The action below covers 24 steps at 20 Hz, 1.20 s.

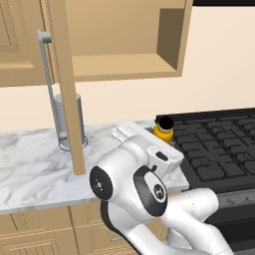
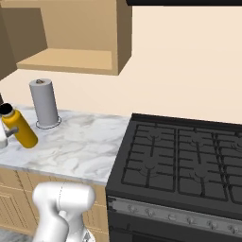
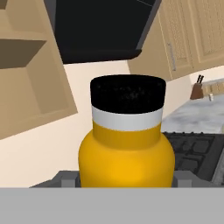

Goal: Sort all alcoholic drinks to one cabinet, and non-alcoholic drinks to the other.

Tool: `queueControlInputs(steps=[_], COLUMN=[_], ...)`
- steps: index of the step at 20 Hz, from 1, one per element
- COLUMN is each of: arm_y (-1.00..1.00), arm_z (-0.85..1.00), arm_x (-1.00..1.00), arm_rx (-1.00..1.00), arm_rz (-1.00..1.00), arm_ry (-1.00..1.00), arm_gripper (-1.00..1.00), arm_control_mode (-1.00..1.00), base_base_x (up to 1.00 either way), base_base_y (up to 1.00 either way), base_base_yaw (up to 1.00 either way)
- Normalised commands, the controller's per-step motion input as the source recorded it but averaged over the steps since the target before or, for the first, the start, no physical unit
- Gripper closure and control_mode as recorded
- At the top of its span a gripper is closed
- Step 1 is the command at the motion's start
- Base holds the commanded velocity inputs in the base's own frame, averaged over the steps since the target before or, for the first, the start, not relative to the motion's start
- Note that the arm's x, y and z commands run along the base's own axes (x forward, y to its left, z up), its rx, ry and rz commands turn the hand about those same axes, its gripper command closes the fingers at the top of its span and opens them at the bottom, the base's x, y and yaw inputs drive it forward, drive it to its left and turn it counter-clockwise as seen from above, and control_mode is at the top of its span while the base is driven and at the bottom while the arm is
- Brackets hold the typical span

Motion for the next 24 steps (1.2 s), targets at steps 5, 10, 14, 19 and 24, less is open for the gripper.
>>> queueControlInputs(steps=[5,10,14,19,24], arm_y=[0.0,-0.08,-0.3,-0.29,-0.05], arm_z=[0.24,0.16,0.0,0.0,0.11], arm_x=[0.0,0.0,-0.01,-0.01,0.12], arm_rx=[-0.01,0.0,0.0,0.0,0.0], arm_rz=[0.0,0.02,0.11,0.14,0.21], arm_ry=[0.11,0.06,0.0,0.0,0.0], arm_gripper=[1.0,1.0,1.0,1.0,1.0], arm_control_mode=[-1.0,-1.0,-1.0,-1.0,-1.0], base_base_x=[0.0,0.0,0.0,0.0,0.0], base_base_y=[0.0,0.0,0.0,0.0,0.0], base_base_yaw=[0.0,0.0,0.0,0.0,0.0])
